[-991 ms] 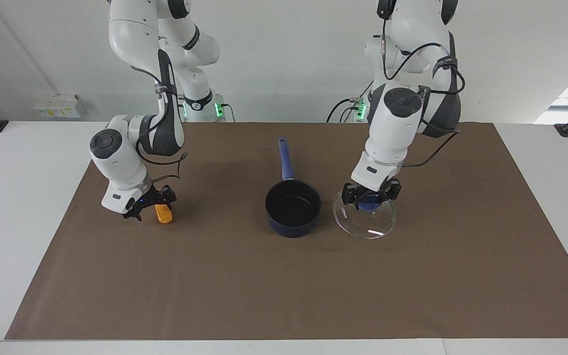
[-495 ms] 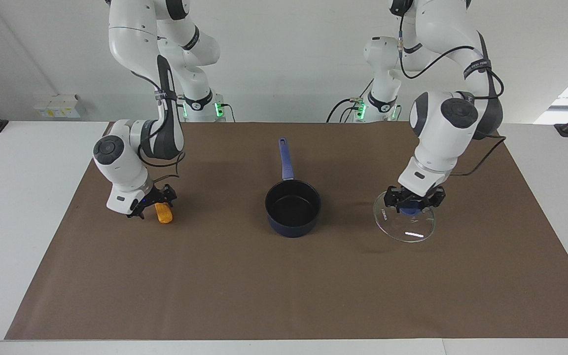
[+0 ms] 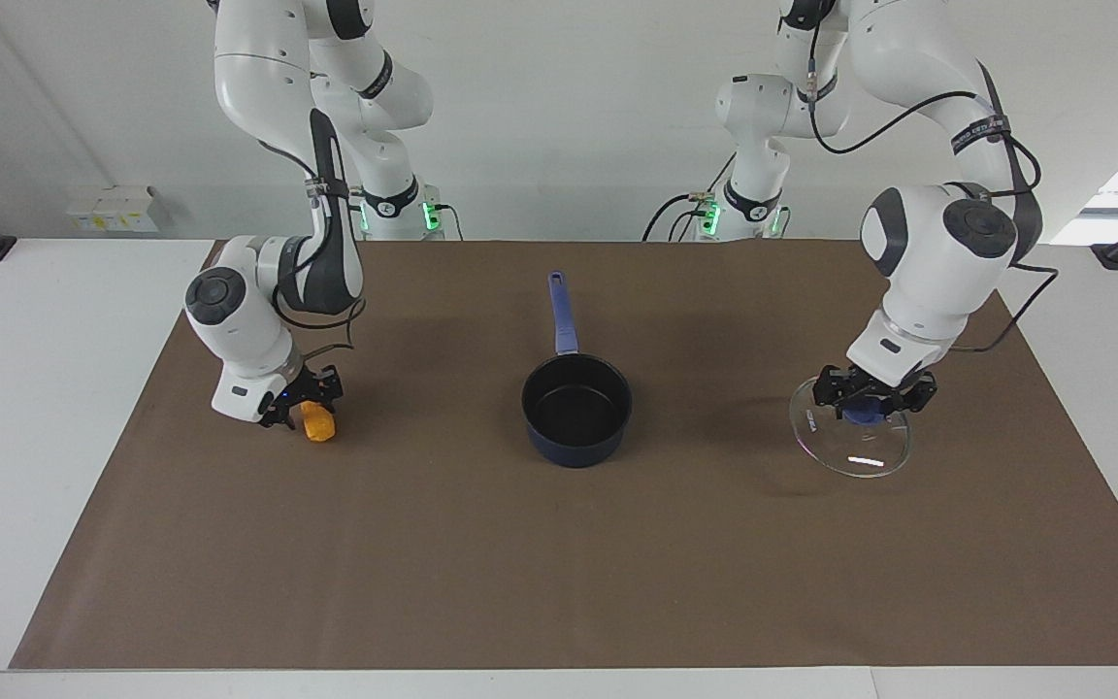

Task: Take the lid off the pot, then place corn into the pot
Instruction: 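Set the lid down while the right gripper grasps the corn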

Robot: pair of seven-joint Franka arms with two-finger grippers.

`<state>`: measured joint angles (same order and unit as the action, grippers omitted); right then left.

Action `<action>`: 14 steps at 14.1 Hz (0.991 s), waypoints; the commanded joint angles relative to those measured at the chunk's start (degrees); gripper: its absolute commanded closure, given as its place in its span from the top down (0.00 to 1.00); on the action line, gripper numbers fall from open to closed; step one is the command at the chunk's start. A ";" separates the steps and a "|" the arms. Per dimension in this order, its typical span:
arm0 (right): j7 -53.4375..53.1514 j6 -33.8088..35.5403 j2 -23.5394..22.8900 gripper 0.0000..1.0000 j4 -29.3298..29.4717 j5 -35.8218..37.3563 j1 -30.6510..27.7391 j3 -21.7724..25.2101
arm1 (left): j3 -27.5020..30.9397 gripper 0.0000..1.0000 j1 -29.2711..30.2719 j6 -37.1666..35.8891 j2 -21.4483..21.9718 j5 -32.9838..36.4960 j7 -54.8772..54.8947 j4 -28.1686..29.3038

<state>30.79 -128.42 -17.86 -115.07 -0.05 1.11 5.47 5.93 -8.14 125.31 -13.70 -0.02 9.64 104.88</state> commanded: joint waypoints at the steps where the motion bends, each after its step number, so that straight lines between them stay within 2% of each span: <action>1: -1.34 -0.17 0.80 0.00 0.89 -0.39 -0.32 -0.55 | -0.66 0.00 0.85 3.79 -0.27 0.29 1.25 1.56; 3: -1.43 2.55 0.98 0.00 3.35 -0.38 -0.05 -0.55 | -0.66 0.00 1.89 6.25 -2.46 0.29 1.43 0.94; 6: -4.50 7.55 2.38 0.00 7.04 -0.30 0.12 -0.64 | -0.66 0.00 2.34 7.67 -6.07 0.29 1.17 -3.00; 10: -11.08 15.99 6.60 0.00 11.35 -0.30 1.00 -2.39 | -0.66 0.00 3.22 2.76 -11.86 -0.24 1.08 -12.14; 14: -24.34 23.38 8.54 0.00 17.14 0.31 1.09 -8.36 | -0.66 0.00 4.45 -2.17 -18.19 -3.57 1.08 -19.17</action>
<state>12.42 -108.23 -9.51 -100.98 -0.09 2.43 -0.02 5.84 -5.33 126.42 -27.15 -1.44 10.17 92.46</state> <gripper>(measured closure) 0.639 0.436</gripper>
